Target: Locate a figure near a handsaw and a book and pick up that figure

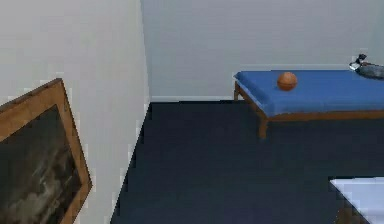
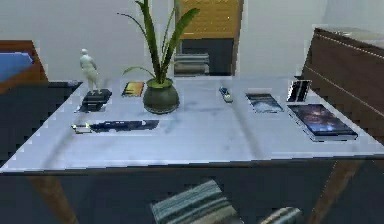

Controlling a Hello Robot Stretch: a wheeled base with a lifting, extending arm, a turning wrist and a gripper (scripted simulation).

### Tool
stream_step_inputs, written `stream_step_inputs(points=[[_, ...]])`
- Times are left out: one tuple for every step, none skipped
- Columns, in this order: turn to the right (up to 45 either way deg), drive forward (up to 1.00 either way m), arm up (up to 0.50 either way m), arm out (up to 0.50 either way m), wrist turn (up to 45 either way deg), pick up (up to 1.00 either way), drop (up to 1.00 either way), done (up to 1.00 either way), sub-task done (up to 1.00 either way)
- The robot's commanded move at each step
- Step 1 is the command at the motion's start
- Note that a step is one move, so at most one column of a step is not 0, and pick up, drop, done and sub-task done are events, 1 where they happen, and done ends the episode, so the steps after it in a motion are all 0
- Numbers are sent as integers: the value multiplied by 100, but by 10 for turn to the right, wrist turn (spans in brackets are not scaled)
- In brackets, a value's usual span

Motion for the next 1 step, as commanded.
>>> stream_step_inputs(points=[[120, 0, 0, 0, 0, 0, 0, 0, 0]])
